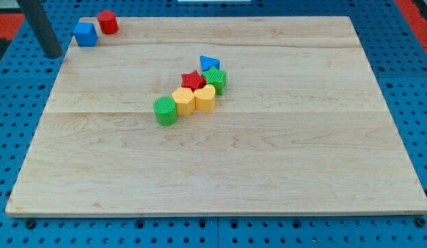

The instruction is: Move the blue cube bottom right to the red circle

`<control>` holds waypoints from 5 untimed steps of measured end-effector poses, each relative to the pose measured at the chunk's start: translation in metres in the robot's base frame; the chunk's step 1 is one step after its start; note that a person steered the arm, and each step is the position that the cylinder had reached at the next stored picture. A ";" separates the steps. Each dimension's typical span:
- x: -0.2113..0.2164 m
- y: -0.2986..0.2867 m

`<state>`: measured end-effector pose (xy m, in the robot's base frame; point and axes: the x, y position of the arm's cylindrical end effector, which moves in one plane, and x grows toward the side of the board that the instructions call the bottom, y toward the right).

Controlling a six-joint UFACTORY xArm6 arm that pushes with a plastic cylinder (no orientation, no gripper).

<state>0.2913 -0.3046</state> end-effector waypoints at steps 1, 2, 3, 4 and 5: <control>-0.018 0.000; -0.028 0.000; -0.044 0.001; -0.059 0.006; -0.085 0.014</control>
<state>0.2061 -0.2909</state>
